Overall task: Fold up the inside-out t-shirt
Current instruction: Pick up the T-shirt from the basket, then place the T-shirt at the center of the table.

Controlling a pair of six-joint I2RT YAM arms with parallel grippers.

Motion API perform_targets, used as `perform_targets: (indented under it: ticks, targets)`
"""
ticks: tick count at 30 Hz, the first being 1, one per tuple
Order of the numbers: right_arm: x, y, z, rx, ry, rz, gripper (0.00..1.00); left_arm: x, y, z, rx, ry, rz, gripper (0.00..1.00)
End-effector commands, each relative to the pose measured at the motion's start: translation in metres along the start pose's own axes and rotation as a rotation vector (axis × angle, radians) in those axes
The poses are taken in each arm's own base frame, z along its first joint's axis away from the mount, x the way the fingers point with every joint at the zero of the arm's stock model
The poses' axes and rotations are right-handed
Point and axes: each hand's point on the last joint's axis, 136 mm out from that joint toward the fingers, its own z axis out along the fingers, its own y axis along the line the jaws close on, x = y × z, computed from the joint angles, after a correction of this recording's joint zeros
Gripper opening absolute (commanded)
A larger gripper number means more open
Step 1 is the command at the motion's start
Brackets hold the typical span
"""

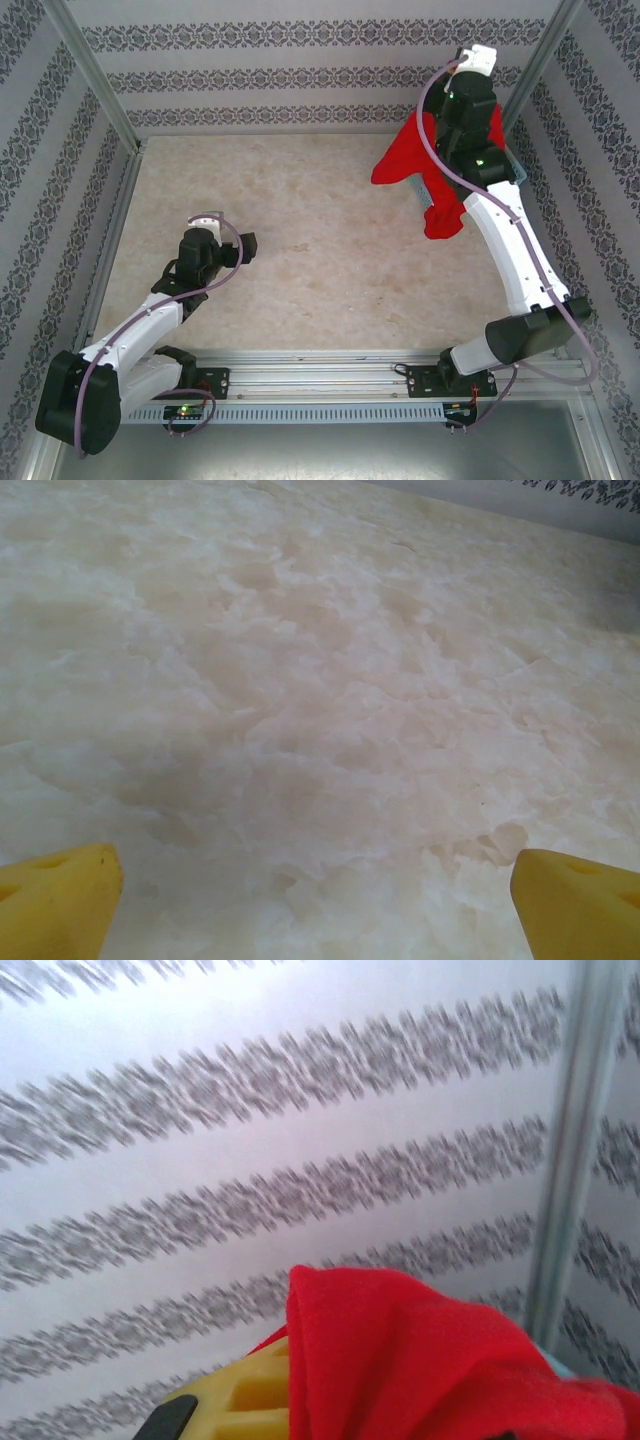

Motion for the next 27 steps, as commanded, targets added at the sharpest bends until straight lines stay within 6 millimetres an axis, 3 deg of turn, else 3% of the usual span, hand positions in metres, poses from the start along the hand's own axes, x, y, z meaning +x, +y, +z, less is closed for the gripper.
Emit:
perform_targets:
  ticks: [1, 4, 8, 11, 12, 14, 17, 21, 23, 25, 27]
  targets:
    - [-0.069, 0.042, -0.042, -0.139, -0.142, -0.037, 0.00, -0.005, -0.010, -0.006, 0.039, -0.008, 0.002, 1.00]
    - [-0.086, 0.081, -0.064, -0.247, -0.149, -0.077, 0.00, -0.008, -0.014, -0.009, 0.056, -0.014, -0.004, 1.00]
    - [-0.095, 0.121, -0.087, -0.349, -0.135, -0.109, 0.00, -0.014, -0.020, -0.017, 0.083, -0.035, -0.010, 1.00]
    - [-0.083, 0.149, -0.100, -0.430, -0.082, -0.125, 0.00, -0.021, -0.026, -0.027, 0.120, -0.062, -0.016, 1.00]
    - [-0.071, 0.158, -0.100, -0.454, -0.043, -0.128, 0.00, -0.024, -0.029, -0.030, 0.135, -0.072, -0.018, 1.00]
    - [-0.042, 0.170, -0.098, -0.494, 0.045, -0.121, 0.00, -0.026, -0.034, -0.036, 0.165, -0.085, -0.021, 1.00]
    - [0.022, 0.176, -0.088, -0.501, 0.189, -0.109, 0.00, -0.028, -0.042, -0.046, 0.212, -0.099, -0.032, 1.00]
    - [0.142, 0.158, -0.075, -0.486, 0.453, -0.034, 0.01, -0.024, -0.052, -0.054, 0.264, -0.095, -0.044, 1.00]
    - [0.200, 0.141, -0.072, -0.490, 0.592, 0.075, 0.12, -0.017, -0.055, -0.051, 0.277, -0.068, -0.049, 1.00]
    - [0.255, 0.115, -0.070, -0.440, 0.714, 0.157, 0.40, -0.008, -0.063, -0.042, 0.293, -0.022, -0.042, 1.00]
    - [0.293, 0.085, -0.072, -0.365, 0.805, 0.177, 0.58, -0.001, -0.073, -0.032, 0.294, 0.030, -0.016, 1.00]
